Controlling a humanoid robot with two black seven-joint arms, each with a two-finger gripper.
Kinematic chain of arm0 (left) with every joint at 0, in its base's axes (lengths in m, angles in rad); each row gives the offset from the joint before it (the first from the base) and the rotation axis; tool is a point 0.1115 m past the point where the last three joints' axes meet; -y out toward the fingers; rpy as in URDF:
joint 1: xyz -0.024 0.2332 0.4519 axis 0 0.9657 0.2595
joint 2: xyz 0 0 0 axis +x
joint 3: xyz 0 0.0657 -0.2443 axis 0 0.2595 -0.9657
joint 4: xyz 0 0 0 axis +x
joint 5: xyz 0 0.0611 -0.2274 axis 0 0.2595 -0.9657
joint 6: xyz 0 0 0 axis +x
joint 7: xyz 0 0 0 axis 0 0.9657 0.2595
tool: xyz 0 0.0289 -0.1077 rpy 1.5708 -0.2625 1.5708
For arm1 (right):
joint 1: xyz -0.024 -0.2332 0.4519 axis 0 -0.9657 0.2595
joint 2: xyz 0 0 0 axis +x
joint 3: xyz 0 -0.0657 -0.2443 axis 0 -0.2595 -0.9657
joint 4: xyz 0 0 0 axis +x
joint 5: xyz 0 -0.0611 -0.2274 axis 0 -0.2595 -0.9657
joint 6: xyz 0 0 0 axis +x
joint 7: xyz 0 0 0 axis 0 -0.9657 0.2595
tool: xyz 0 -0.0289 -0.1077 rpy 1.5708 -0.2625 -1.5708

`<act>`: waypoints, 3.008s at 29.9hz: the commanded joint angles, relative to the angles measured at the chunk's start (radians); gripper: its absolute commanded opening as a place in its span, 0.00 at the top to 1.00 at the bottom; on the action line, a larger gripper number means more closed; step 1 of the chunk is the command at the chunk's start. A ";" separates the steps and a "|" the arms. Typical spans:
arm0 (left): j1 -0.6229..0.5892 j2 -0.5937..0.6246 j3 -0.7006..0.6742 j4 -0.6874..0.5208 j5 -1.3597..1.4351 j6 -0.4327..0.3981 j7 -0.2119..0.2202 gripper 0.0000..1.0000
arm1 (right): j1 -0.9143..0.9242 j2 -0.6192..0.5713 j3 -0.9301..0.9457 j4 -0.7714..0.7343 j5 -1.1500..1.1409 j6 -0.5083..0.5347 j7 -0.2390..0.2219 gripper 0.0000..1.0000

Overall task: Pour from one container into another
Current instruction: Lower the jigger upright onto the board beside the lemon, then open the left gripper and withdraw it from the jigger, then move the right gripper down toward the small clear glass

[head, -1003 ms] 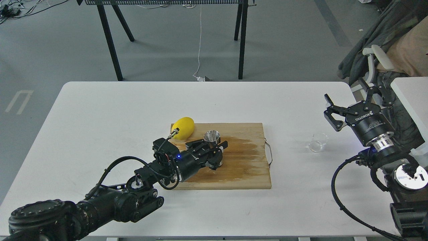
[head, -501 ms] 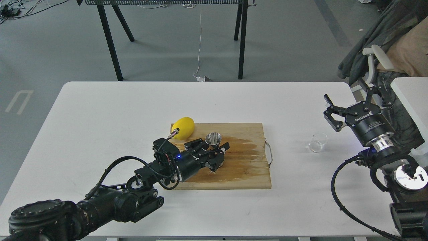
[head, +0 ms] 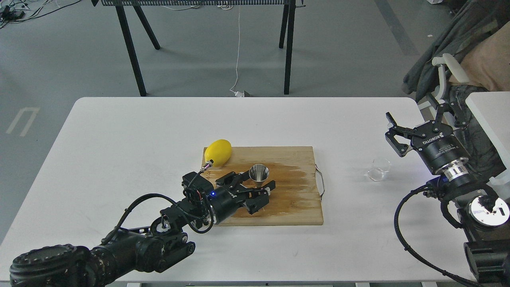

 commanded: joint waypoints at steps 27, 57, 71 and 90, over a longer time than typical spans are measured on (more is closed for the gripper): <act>0.035 0.000 -0.003 -0.032 0.000 0.000 0.000 0.14 | -0.001 0.002 0.000 -0.001 0.000 0.000 0.000 0.01; 0.085 0.147 -0.020 -0.169 -0.005 0.000 0.000 0.14 | -0.003 0.002 0.000 -0.001 0.000 0.000 0.000 0.01; 0.072 0.526 -0.101 -0.431 -0.409 0.000 0.000 0.15 | 0.002 0.003 -0.002 0.002 0.000 0.000 0.000 0.01; 0.044 0.693 -0.495 -0.304 -1.302 -0.977 0.000 0.13 | 0.023 0.031 -0.075 -0.012 -0.002 0.000 0.000 0.01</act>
